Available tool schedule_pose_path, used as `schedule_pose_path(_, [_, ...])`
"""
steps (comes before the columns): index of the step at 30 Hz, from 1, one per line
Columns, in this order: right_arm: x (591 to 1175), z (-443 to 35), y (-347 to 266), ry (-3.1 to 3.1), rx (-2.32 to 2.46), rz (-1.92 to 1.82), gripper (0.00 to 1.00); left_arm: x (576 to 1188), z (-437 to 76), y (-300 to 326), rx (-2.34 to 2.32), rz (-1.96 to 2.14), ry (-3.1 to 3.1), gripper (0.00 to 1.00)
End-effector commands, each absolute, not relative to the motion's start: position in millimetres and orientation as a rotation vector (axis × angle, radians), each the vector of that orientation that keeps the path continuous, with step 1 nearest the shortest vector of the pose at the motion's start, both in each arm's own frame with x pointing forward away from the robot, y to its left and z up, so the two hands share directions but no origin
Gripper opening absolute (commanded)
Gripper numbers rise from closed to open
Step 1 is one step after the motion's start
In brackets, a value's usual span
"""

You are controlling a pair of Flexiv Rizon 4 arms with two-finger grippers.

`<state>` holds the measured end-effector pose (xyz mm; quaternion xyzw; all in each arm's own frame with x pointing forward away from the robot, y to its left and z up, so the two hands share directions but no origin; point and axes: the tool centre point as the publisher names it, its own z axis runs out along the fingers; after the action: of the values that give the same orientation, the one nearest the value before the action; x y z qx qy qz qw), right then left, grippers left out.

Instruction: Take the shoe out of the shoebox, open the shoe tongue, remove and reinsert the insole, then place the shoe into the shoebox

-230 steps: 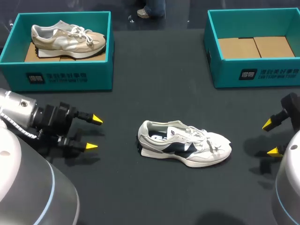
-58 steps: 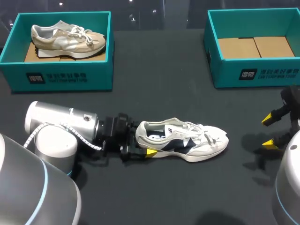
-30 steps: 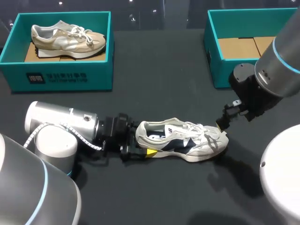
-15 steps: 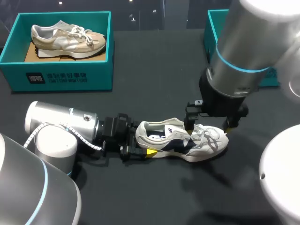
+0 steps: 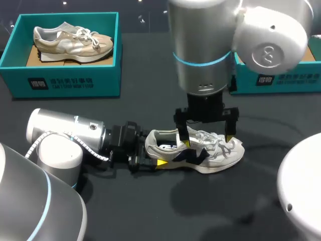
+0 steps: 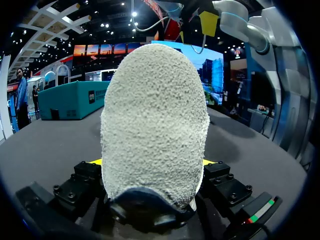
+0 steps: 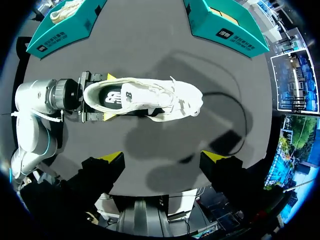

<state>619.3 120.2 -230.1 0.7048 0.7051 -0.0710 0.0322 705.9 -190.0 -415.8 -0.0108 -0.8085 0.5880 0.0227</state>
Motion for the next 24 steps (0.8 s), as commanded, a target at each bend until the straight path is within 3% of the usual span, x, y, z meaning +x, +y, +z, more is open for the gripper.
schedule_pose_path(1, [628,-246,139,2.021,2.049,-0.498,1.0,704,-417,-187,-0.033,1.821,-2.507,0.0])
schedule_pose_path(24, [668,-291,156,1.894,1.984,-0.456,1.0,704,-417,-187,-0.033,1.821,-2.507,0.0])
